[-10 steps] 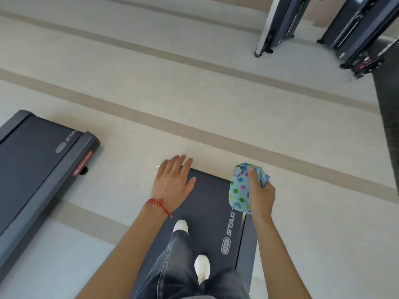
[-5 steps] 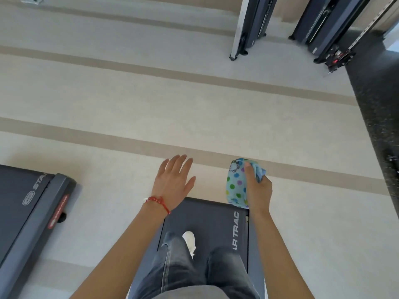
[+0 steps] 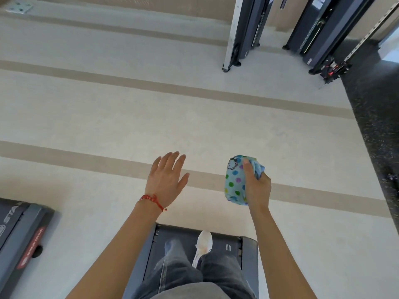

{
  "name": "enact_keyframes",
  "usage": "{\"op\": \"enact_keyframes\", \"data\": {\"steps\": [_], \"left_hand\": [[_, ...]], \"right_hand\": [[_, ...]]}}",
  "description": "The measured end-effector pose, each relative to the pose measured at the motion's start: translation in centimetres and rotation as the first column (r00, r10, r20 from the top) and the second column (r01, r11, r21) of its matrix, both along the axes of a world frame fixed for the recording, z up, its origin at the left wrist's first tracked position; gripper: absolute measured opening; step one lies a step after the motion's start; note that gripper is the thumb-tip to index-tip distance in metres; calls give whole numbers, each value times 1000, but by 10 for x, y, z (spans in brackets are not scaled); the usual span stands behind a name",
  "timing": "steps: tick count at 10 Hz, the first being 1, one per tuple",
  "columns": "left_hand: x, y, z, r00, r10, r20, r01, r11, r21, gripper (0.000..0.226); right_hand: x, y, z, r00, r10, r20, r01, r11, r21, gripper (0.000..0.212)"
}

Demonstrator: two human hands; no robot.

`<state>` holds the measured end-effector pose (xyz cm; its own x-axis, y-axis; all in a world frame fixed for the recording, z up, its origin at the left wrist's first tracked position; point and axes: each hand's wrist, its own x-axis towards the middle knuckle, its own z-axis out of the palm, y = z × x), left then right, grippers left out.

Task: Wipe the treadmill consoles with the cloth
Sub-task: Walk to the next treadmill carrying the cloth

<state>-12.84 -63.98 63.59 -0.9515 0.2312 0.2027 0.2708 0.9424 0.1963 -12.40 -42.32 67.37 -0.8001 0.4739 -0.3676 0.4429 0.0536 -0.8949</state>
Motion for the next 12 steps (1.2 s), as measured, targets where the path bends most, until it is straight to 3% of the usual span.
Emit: {"op": "enact_keyframes", "data": {"steps": [4, 8, 9, 12], "left_hand": [[-126, 19, -23, 998, 43, -39, -42, 999, 23, 50], [-321, -2, -144, 994, 77, -79, -77, 997, 7, 51], [-357, -18, -150, 994, 103, -44, -103, 995, -3, 50], [-435, -53, -150, 959, 280, -36, -279, 960, 29, 51]], "right_hand": [[-135, 21, -26, 997, 71, -32, -72, 997, -9, 23], [-328, -6, -150, 988, 122, -90, -127, 991, -48, 20], [-373, -21, -163, 989, 138, -61, -143, 987, -75, 27], [-495, -58, -160, 951, 306, -51, -310, 947, -82, 21]]}}
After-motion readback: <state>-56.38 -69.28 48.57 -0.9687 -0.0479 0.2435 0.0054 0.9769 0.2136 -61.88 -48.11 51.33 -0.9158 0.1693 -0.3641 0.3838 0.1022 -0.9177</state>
